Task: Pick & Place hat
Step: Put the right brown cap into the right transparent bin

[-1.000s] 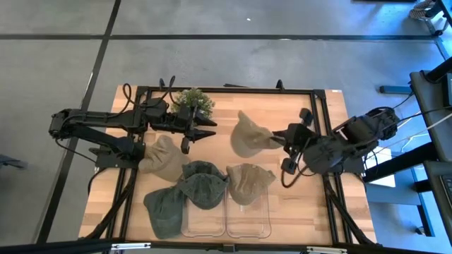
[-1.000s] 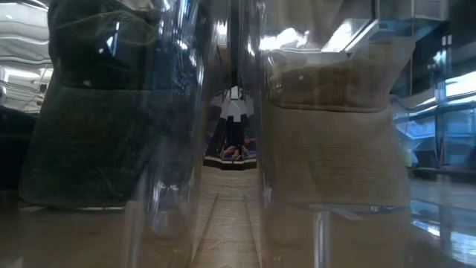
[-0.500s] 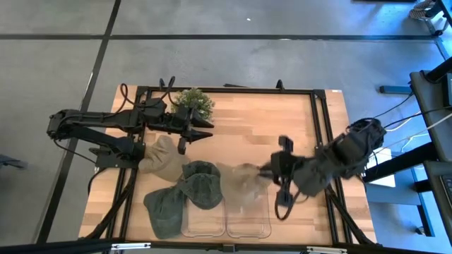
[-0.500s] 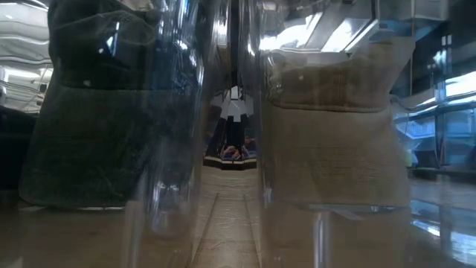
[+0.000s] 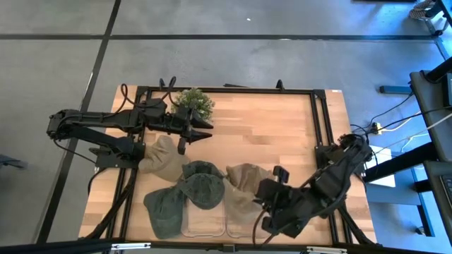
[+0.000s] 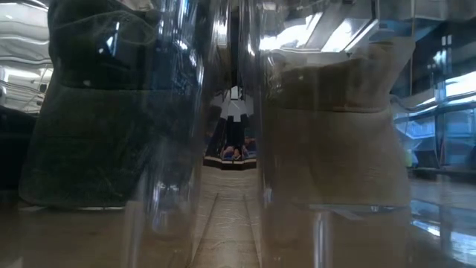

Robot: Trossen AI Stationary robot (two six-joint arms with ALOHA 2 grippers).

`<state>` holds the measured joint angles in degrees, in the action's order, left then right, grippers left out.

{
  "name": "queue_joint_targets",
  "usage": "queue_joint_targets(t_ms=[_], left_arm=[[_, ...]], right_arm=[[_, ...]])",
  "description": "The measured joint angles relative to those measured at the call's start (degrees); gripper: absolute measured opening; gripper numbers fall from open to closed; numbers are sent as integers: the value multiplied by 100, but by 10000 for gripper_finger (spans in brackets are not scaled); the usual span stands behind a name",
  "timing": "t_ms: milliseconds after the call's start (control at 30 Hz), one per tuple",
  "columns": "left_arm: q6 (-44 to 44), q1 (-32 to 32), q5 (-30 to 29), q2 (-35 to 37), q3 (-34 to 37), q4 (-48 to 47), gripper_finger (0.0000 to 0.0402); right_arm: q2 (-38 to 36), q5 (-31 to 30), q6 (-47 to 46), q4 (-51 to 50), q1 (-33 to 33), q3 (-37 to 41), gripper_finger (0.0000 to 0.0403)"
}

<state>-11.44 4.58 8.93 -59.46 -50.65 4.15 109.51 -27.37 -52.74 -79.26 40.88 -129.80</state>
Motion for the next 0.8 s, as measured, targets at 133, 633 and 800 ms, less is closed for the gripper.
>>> queue_joint_targets(t_ms=[133, 633, 800], left_arm=[[-121, -4, 102, 0, 0, -198, 143], [-132, -4, 509, -2, 0, -452, 143], [-32, -4, 621, -2, 0, -454, 143]], right_arm=[[7, -32, -631, -490, 65, -3, 50], [184, 145, 502, -499, -219, 622, 50], [188, 602, 1299, -589, -529, 1006, 50]])
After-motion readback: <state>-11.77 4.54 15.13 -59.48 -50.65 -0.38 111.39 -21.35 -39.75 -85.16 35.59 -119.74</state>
